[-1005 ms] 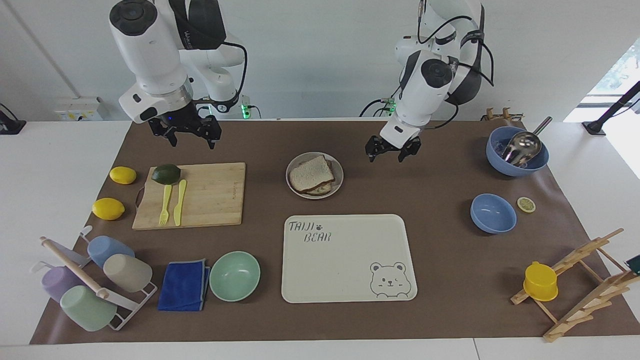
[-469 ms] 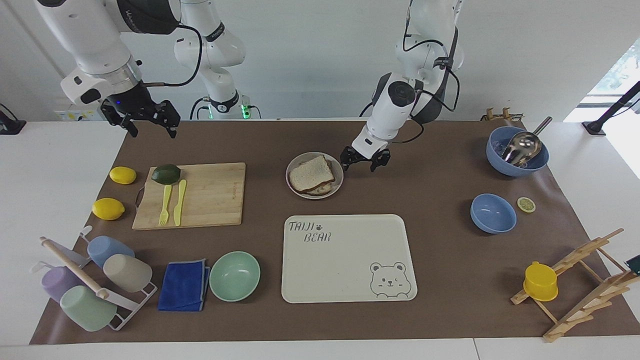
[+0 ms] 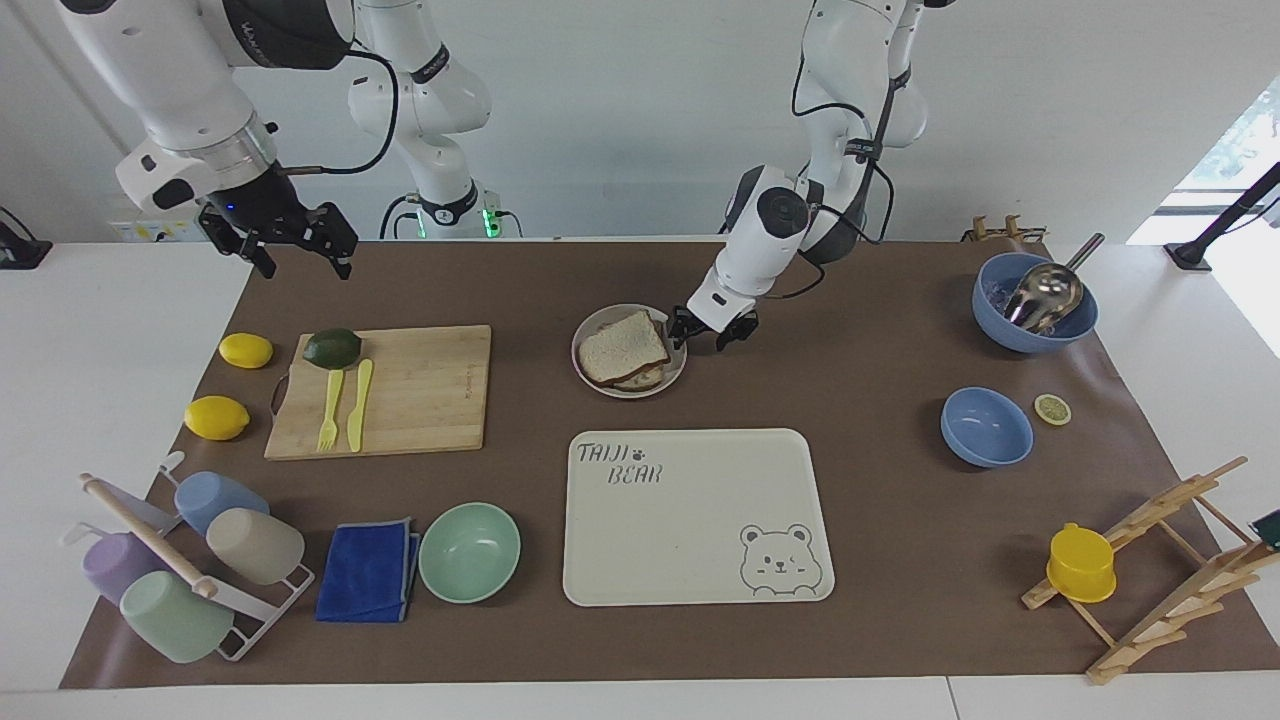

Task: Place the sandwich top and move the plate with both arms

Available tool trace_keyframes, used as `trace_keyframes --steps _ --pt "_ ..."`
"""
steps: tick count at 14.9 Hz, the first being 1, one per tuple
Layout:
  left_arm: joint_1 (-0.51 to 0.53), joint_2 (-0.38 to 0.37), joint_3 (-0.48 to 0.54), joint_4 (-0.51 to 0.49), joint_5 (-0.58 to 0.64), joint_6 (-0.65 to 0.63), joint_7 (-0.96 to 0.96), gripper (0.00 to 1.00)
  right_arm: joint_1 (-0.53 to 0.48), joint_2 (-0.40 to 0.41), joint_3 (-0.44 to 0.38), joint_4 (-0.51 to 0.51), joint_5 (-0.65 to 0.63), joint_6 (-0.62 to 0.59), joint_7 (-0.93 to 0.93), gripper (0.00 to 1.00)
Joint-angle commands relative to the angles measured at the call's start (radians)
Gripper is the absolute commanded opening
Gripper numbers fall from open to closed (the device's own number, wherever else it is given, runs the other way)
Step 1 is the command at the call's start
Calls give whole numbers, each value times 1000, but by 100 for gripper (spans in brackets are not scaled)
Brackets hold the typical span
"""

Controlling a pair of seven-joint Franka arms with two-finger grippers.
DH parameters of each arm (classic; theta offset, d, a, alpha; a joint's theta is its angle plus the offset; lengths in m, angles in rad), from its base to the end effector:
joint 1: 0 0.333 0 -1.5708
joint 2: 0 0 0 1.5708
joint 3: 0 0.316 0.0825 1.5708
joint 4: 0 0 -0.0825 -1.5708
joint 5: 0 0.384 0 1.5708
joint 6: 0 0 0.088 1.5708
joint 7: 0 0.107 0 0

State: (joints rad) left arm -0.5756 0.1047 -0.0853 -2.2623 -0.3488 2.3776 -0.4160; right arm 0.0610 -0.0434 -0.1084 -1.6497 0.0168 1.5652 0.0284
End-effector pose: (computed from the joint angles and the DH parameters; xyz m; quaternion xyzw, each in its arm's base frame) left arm 0.4180 -0.3294 0.3165 0.9921 0.0037 -0.0600 0.1099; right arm 0.5384 -0.0250 0.6105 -0.9990 0.0379 0.0206 0.0109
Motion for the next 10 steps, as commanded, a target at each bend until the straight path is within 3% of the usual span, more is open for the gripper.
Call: trace_keyframes --steps 1,10 --pt "-24 0 15 -13 -44 28 -9 68 20 -3 -19 -10 5 9 -24 100" --pt "-38 4 15 -16 -61 40 -29 47 22 -3 -51 -9 9 -24 -74 100"
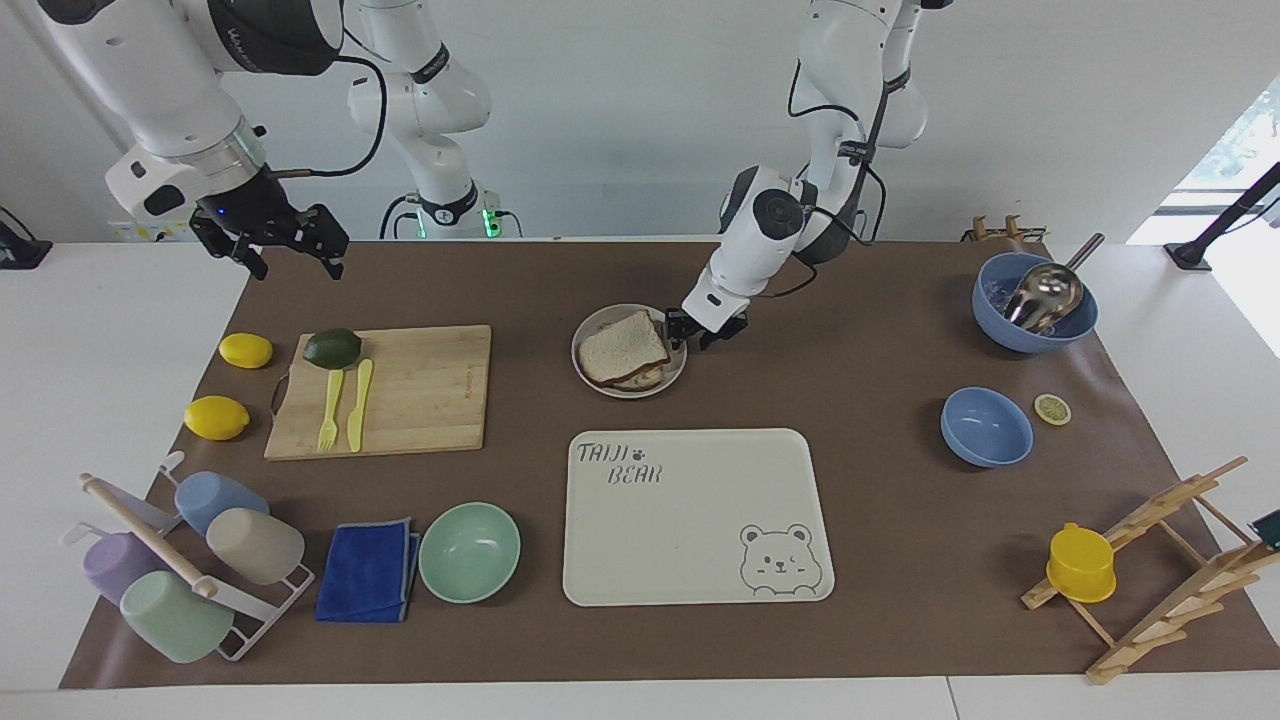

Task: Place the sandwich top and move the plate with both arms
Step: 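Grasp the white plate rim with the left gripper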

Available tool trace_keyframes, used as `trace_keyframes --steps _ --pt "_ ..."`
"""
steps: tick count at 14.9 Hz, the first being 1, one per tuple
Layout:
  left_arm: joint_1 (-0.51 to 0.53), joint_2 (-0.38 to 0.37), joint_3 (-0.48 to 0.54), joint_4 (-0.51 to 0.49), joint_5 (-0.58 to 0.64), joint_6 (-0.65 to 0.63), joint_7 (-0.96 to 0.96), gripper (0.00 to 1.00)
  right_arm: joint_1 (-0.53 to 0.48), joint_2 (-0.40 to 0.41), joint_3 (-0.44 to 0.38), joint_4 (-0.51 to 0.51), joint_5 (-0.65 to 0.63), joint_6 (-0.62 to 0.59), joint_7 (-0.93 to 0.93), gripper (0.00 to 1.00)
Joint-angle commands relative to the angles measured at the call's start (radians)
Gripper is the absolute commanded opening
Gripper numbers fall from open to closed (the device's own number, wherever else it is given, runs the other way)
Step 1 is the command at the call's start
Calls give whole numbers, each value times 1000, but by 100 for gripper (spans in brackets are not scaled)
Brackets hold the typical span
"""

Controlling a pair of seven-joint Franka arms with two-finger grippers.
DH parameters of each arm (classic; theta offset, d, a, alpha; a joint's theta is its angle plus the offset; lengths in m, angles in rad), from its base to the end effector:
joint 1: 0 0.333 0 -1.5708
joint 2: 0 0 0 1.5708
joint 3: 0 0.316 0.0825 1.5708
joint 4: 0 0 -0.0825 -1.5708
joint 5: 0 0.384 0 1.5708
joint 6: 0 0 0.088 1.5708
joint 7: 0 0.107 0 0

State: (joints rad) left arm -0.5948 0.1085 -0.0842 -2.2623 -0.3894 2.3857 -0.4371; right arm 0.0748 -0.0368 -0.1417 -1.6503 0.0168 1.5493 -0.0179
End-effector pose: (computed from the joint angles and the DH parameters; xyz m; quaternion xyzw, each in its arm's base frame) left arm 0.4127 -0.3374 0.3153 0.9902 0.0207 -0.0674 0.1209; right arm 0.5379 -0.0356 0.6053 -0.9991 0.0244 0.0318 0.0124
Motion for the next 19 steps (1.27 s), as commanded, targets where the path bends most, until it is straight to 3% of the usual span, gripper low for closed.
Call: trace_keyframes --steps 1,3,9,12,14,19 --pt "-19 0 14 -20 -22 36 -9 44 10 -11 -18 -8 9 -8 -27 100" --pt "-19 2 14 -23 -29 46 -9 36 8 -11 -16 -8 9 -9 -20 100" --pt "-29 14 14 -29 -35 63 -9 30 0 -14 -15 -13 11 -8 -19 100" --pt "-31 14 14 -29 -43 63 -8 16 0 -12 -15 -13 11 -8 -19 100" --pt "-30 16 14 -29 -43 63 -8 0 0 -14 -15 -13 11 -8 -19 100" --pt "-17 14 14 -13 -43 46 1 0 0 -12 -15 -13 11 -8 -17 100"
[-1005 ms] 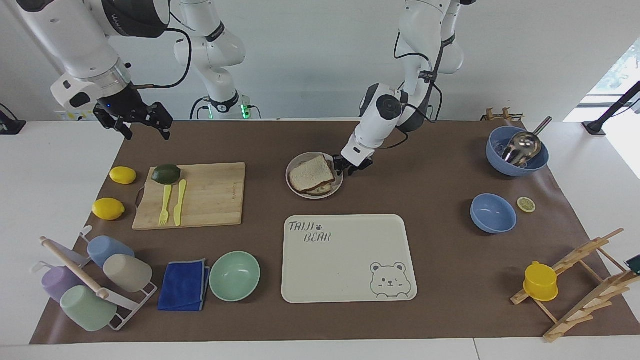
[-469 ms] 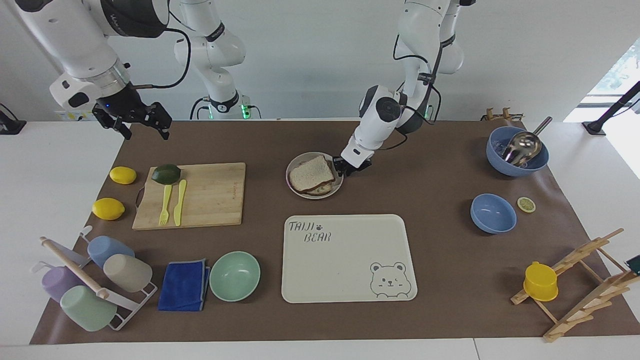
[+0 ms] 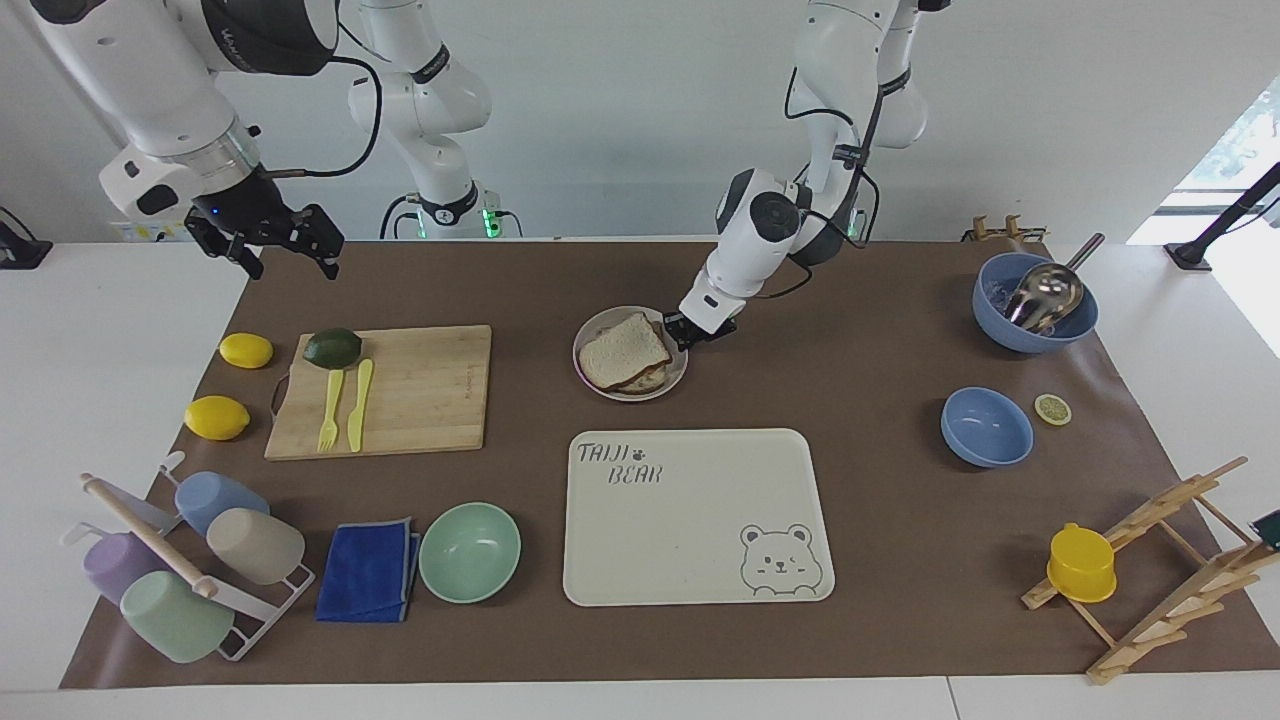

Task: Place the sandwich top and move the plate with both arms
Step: 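Grasp the white plate rim with the left gripper, then lift the plate with the left gripper and move it over the tray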

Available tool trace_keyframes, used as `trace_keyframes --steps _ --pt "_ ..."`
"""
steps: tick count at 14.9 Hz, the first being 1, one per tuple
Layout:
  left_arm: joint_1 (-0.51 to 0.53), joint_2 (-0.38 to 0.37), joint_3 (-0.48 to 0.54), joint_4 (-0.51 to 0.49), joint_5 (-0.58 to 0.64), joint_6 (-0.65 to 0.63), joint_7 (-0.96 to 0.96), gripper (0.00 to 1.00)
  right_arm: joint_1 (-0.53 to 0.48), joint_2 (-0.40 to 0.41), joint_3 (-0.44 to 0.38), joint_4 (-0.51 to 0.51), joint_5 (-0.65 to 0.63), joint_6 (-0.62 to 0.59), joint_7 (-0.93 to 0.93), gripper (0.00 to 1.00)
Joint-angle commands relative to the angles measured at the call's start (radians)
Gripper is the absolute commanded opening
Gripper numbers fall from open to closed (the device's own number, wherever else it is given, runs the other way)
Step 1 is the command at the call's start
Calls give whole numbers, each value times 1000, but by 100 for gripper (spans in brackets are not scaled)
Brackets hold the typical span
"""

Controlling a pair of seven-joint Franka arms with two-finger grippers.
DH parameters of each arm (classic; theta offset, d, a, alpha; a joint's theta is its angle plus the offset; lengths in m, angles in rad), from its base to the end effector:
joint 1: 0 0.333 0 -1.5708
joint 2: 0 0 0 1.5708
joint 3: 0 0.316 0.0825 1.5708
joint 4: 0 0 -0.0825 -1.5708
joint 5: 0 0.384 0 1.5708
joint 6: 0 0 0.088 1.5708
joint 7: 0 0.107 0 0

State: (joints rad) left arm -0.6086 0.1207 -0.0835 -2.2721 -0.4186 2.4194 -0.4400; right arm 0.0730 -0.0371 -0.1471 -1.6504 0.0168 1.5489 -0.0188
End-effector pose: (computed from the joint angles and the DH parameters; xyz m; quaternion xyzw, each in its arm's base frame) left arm 0.4091 -0.3415 0.3075 0.9890 0.0303 -0.0669 0.1285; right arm 0.5375 -0.0395 0.6053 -0.9990 0.0276 0.0318 0.0126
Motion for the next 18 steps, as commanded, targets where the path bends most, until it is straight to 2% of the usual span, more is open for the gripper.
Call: trace_keyframes --steps 1,5,10,12,15,16,18 --pt "4 -4 14 11 -14 -3 3 0 2 -14 -9 -12 11 -7 -16 100" --pt "113 5 18 196 -14 -211 7 0 2 -12 -8 -12 11 -7 -18 100" --pt "210 92 18 385 -3 -279 43 0 2 -14 -9 -12 11 -7 -18 100" --pt "254 176 18 495 1 -318 111 0 2 -12 -9 -12 11 -7 -18 100" --pt "315 377 18 760 43 -426 231 0 2 -14 -9 -12 11 -7 -18 100" --pt "322 420 18 817 44 -437 237 0 2 -14 -9 -12 11 -7 -18 100" --pt "334 476 18 867 44 -427 254 0 2 -12 -9 -12 11 -7 -18 100"
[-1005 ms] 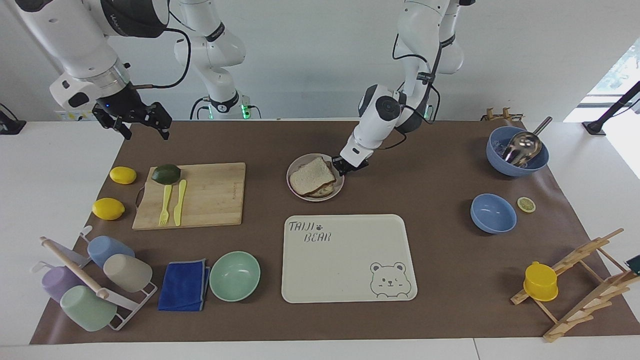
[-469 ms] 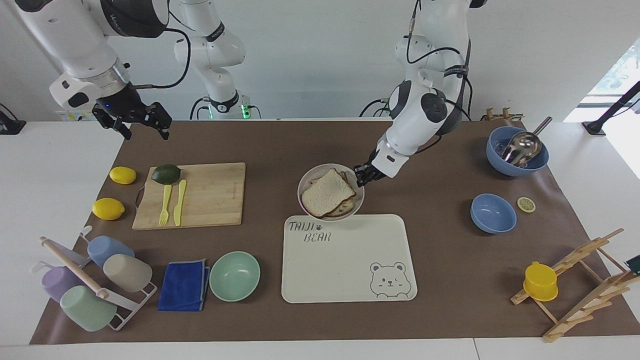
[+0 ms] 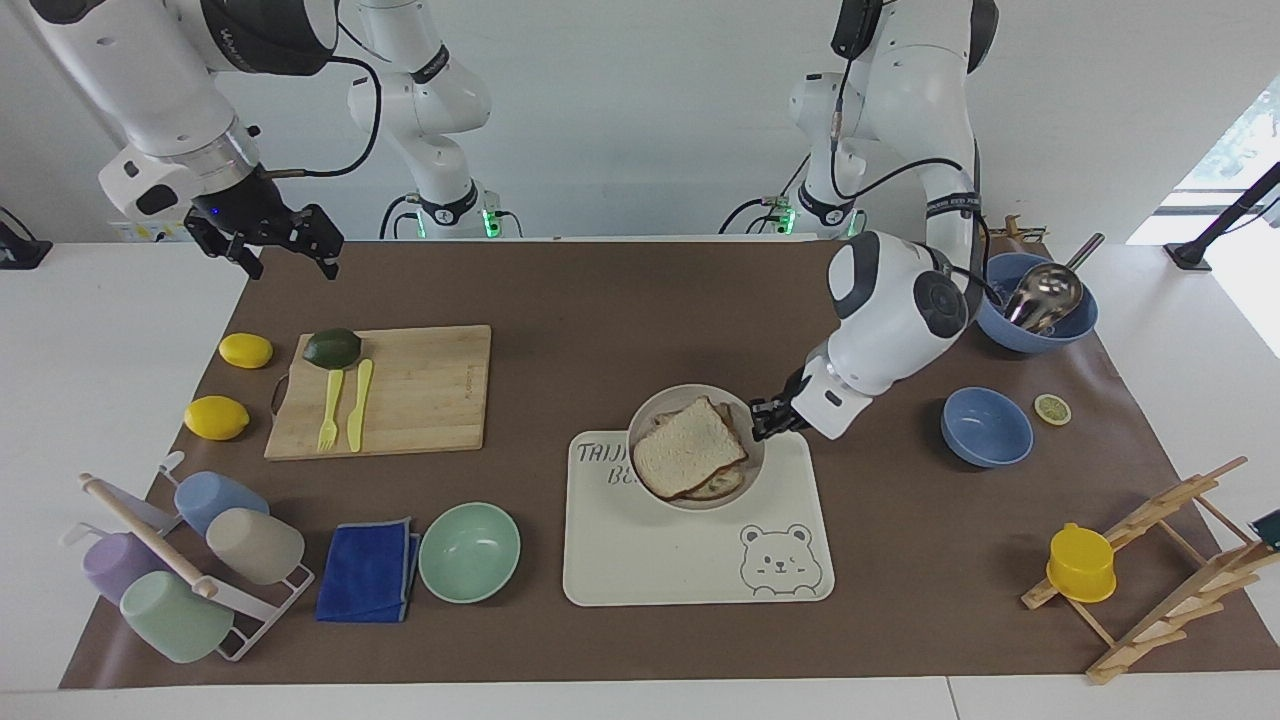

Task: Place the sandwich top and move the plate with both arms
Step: 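Lift the plate with the left gripper and move it over the tray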

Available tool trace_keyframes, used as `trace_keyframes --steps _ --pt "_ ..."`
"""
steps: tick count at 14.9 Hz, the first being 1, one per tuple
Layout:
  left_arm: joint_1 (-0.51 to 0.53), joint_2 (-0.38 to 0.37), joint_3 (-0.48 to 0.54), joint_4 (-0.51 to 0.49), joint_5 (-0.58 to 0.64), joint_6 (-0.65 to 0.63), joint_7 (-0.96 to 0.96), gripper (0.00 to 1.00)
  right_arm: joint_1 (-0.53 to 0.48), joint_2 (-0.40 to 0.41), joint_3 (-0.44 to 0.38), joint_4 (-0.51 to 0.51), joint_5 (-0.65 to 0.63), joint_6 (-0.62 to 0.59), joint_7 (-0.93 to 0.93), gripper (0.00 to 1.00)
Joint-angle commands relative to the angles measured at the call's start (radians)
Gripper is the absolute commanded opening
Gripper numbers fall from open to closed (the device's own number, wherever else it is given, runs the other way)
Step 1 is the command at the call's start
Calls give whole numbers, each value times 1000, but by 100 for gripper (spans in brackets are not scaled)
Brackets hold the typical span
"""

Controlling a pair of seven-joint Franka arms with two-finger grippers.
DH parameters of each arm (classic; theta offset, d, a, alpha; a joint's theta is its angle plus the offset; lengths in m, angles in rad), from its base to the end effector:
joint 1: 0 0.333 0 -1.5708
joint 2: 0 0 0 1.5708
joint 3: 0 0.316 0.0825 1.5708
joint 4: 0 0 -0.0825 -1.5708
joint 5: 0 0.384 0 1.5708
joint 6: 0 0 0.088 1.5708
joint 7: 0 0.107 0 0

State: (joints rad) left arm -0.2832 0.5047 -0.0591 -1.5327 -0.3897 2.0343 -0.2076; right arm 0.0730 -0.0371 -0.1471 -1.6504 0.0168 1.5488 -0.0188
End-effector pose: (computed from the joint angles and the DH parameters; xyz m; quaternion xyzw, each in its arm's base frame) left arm 0.6493 -0.2476 0.3683 0.9820 0.0243 -0.0524 0.1796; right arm 0.5375 -0.0395 0.6053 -0.9990 0.0276 0.0319 0.0126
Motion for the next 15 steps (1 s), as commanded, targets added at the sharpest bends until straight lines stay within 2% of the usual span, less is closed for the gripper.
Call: trace_keyframes --steps 1,4,6,15 --pt "16 104 -7 137 15 -39 63 0 2 -12 -9 -12 11 -7 -18 100" --pt "33 113 -5 132 37 -22 187 0 2 -12 -9 -12 11 -7 -18 100" --pt "26 115 -7 118 63 30 195 0 2 -12 -9 -12 11 -7 -18 100" --pt "16 110 -7 69 66 89 235 0 2 -12 -9 -12 11 -7 -17 100"
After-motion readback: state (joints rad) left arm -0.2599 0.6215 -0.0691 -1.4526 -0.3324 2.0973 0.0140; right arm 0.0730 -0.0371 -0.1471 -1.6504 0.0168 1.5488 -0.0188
